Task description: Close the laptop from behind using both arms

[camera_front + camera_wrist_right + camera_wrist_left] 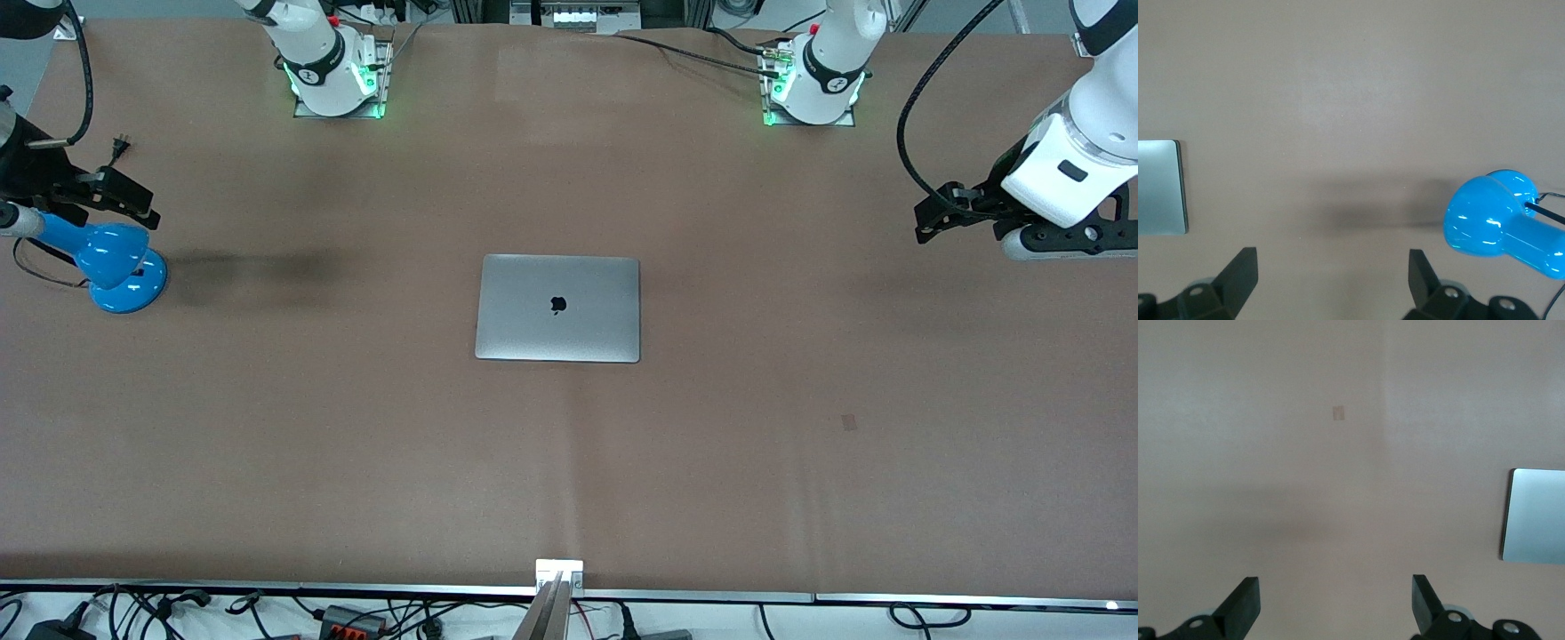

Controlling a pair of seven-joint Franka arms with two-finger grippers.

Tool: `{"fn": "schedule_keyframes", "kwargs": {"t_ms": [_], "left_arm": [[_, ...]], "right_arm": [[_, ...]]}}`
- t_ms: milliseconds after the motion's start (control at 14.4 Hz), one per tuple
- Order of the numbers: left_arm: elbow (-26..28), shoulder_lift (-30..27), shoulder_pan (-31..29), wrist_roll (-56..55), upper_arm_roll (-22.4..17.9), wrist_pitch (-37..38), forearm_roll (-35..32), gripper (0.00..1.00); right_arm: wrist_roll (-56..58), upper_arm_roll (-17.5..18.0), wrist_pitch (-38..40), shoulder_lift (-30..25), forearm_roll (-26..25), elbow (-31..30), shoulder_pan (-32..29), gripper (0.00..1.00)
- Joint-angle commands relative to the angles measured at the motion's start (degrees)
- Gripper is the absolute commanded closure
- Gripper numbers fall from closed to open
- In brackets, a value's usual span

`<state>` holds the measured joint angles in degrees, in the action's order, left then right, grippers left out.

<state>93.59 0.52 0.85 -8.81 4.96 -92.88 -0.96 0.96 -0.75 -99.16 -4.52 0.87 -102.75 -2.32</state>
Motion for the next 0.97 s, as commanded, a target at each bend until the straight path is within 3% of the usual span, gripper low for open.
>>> {"fn": "schedule_keyframes", "kwargs": {"t_ms": [0, 901], "left_arm": [[0.37, -0.95, 0.29, -0.59, -0.12, 0.6, 0.08, 0.0], [0.37, -0.95, -0.06, -0.59, -0.12, 0.77, 0.08, 0.0]], "right_arm": [[1.15, 1.1, 0.54, -0.84, -0.7, -0.7, -1.2, 0.0], [1.15, 1.19, 1.6, -1.19, -0.61, -0.7, -1.11, 0.0]]}}
